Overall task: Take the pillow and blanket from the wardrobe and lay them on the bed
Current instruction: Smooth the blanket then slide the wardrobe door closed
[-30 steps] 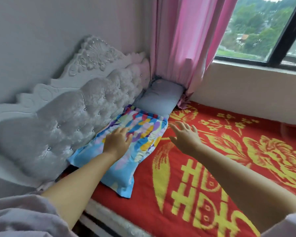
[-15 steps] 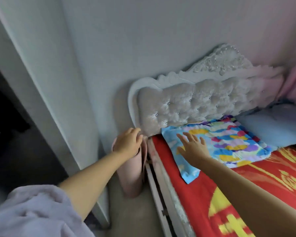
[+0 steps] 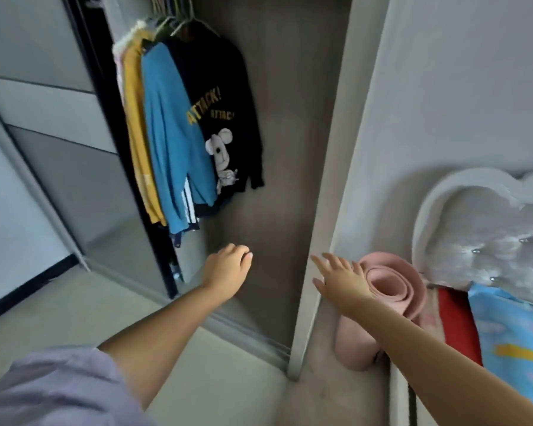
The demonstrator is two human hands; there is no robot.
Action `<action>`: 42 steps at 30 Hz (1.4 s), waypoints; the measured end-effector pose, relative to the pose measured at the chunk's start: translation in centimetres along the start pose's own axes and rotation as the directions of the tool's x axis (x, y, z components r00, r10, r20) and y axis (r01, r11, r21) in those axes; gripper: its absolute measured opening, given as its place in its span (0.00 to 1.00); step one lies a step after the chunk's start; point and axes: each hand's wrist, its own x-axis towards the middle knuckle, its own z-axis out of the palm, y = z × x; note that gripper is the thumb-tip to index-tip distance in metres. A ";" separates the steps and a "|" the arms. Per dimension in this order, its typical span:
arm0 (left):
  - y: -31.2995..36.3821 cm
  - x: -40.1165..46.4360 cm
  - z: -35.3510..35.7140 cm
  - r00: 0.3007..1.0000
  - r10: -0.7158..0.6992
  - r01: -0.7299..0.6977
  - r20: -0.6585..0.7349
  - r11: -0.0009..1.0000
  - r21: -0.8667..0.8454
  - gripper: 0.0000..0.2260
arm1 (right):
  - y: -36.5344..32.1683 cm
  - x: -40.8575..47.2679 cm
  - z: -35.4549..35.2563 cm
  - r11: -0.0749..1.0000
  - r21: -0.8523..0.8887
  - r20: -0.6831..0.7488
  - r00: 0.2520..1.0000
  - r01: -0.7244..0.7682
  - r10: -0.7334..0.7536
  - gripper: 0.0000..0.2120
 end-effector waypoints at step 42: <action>-53.2 43.7 -27.9 0.892 0.095 0.106 -0.442 0.907 0.408 0.43 | -59.8 58.6 -10.8 0.740 0.645 -0.314 0.949 0.189 0.031 0.28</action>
